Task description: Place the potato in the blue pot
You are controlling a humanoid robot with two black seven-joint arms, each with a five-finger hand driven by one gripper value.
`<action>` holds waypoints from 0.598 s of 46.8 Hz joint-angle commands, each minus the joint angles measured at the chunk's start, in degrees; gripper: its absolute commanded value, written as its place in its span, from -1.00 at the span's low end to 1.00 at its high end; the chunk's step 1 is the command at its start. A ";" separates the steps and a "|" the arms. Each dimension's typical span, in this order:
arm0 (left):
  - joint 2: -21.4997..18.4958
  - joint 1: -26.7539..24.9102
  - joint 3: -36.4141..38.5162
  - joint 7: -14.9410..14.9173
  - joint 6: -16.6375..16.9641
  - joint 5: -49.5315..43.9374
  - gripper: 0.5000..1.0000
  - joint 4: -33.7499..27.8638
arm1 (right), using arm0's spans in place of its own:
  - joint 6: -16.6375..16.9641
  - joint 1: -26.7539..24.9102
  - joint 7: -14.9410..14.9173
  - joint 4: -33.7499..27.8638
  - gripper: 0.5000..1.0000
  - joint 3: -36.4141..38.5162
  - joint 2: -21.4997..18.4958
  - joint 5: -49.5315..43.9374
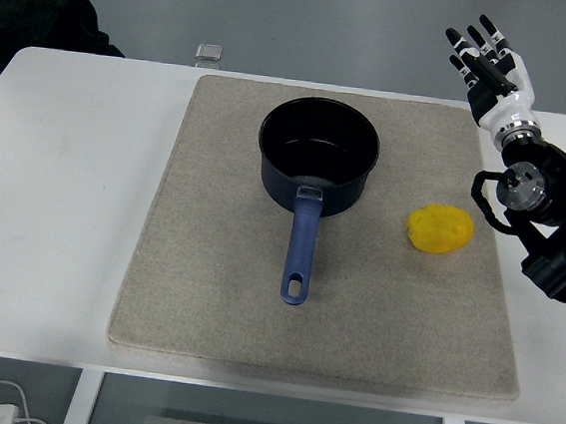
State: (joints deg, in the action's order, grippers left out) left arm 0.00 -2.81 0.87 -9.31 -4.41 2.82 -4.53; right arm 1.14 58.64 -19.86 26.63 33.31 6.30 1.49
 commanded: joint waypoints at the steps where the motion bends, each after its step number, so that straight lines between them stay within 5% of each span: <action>1: 0.00 0.00 0.00 -0.01 0.02 0.00 0.99 0.22 | -0.08 0.08 0.00 0.00 0.71 0.00 -0.06 0.00; 16: 0.00 -0.18 -0.08 -0.01 -0.07 0.00 0.99 0.05 | 0.79 0.08 0.18 1.05 0.71 -0.26 0.38 -0.35; 28: 0.00 -0.18 -0.08 -0.01 0.02 0.00 0.99 0.31 | 7.56 -0.89 0.00 3.25 0.71 -3.77 2.75 -11.86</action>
State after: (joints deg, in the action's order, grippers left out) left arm 0.00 -2.99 0.79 -9.32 -4.47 2.81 -4.31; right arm 6.86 57.97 -19.77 29.34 30.64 8.21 -8.04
